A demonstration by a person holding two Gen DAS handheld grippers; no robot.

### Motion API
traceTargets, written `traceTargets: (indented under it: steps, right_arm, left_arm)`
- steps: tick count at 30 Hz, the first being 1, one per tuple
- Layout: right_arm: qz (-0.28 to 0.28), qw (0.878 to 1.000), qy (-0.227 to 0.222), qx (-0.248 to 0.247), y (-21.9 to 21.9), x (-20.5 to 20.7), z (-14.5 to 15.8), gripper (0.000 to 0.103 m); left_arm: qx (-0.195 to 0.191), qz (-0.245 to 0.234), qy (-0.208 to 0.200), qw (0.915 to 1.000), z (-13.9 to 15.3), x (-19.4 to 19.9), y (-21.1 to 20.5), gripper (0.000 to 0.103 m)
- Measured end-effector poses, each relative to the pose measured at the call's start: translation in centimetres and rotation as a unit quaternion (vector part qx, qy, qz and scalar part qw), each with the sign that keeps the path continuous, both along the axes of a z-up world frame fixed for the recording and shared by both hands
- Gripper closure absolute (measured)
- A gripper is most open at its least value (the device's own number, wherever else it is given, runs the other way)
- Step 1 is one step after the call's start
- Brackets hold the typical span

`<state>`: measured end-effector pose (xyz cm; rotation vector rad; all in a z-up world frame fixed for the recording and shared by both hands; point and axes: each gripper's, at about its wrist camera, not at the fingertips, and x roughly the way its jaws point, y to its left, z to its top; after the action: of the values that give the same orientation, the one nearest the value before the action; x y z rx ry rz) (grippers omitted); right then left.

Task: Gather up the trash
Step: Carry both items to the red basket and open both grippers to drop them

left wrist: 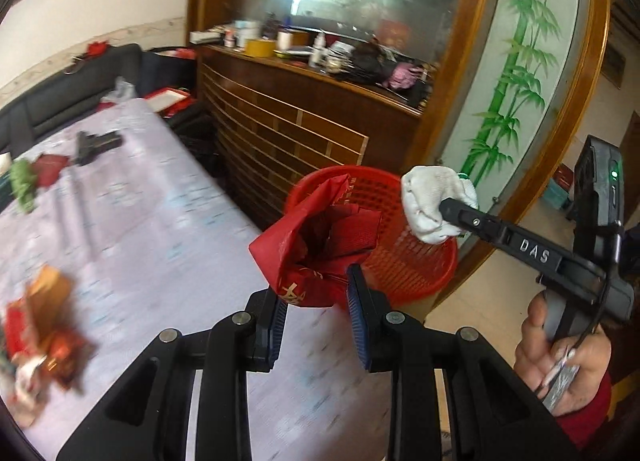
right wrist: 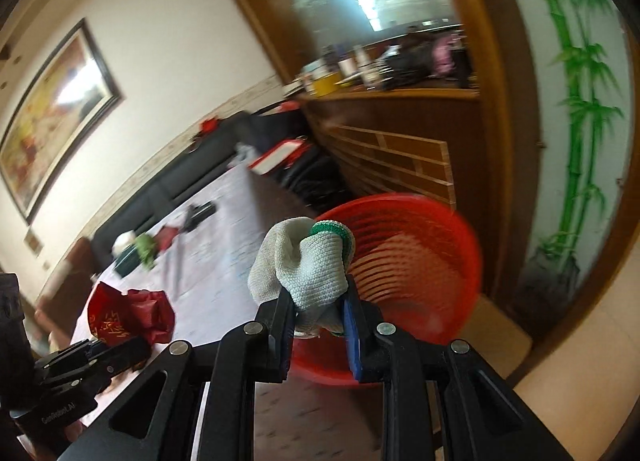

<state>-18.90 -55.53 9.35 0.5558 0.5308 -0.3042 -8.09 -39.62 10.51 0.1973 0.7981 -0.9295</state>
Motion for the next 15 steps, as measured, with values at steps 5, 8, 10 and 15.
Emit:
traceTargets:
  steps: [5, 8, 10, 15]
  right_arm:
    - [-0.035, 0.999, 0.019, -0.007, -3.1, 0.5, -0.7, 0.071]
    - [-0.045, 0.999, 0.027, -0.004, -4.1, 0.7, -1.4, 0.055]
    - [-0.052, 0.998, 0.022, -0.011, -4.1, 0.3, -1.4, 0.054]
    - [-0.053, 0.999, 0.007, -0.011, -3.5, -0.6, -1.0, 0.054]
  left_arm:
    - [0.001, 0.000, 0.012, 0.9999, -0.8, 1.5, -4.4, 0.044]
    - [-0.014, 0.007, 0.020, 0.9997, -0.8, 1.6, -4.3, 0.038]
    - [-0.013, 0.005, 0.023, 0.9996, -0.8, 1.5, -3.5, 0.038]
    - [-0.015, 0.028, 0.016, 0.9994, -1.0, 0.9, 0.2, 0.029]
